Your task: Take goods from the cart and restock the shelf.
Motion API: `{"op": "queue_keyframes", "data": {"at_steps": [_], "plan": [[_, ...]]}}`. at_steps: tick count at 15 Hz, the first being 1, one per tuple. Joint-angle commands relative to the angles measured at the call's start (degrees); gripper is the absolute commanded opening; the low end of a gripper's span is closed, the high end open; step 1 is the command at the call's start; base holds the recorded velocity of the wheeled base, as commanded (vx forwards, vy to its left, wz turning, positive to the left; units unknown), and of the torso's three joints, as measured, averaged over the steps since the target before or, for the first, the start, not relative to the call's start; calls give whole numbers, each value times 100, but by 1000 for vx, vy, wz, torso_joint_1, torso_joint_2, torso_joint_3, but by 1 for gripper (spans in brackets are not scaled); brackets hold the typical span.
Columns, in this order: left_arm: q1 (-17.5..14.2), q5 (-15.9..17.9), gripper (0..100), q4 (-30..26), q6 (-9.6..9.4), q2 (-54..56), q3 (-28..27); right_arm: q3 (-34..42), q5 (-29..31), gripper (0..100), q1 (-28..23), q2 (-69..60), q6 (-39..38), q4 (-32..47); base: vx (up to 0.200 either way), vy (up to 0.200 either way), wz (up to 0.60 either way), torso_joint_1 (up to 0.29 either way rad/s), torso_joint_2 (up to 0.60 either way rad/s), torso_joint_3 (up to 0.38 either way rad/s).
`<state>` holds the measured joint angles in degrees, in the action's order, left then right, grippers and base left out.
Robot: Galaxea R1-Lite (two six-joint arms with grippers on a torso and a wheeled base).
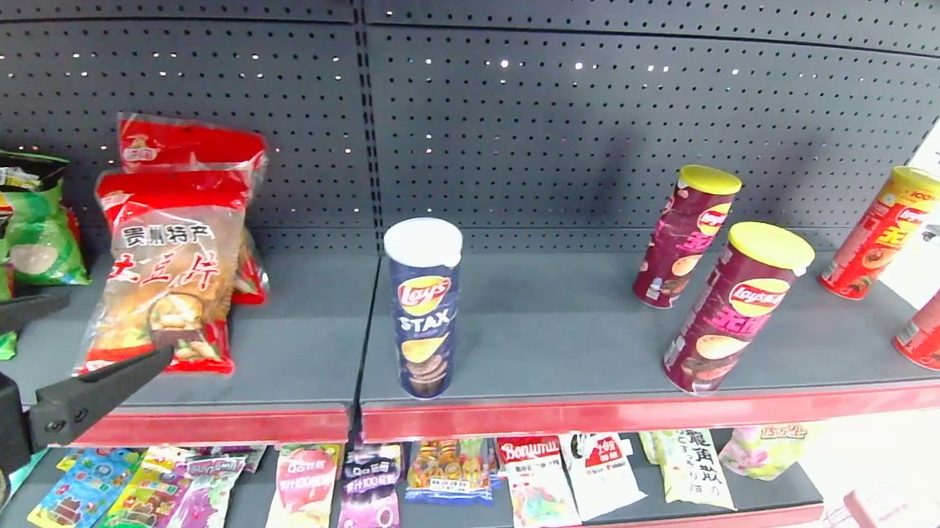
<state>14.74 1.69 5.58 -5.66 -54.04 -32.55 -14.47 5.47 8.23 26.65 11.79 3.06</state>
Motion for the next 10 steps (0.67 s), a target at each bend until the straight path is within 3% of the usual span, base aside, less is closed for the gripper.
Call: {"op": "queue_keyframes", "data": {"at_steps": [1, 3, 7, 10], "plan": [[-6, 6, 100, 171, -41, -133, 29, 14, 6, 0, 12, -11, -1, 19, -200, 200, 0, -2, 2, 7], [-6, -20, 100, 250, -111, -238, 29, 32, 6, 0, 12, -19, 8, 10, 0, 200, 0, 0, 2, 5], [-6, -2, 100, 268, -146, -274, 56, 32, 6, 0, 12, -37, -1, 10, 0, 0, 0, 0, 0, 0], [-6, -2, 100, 268, -146, -282, 38, 50, 6, 0, 21, -28, 8, 10, 200, 0, 0, 7, 2, 4]]}}
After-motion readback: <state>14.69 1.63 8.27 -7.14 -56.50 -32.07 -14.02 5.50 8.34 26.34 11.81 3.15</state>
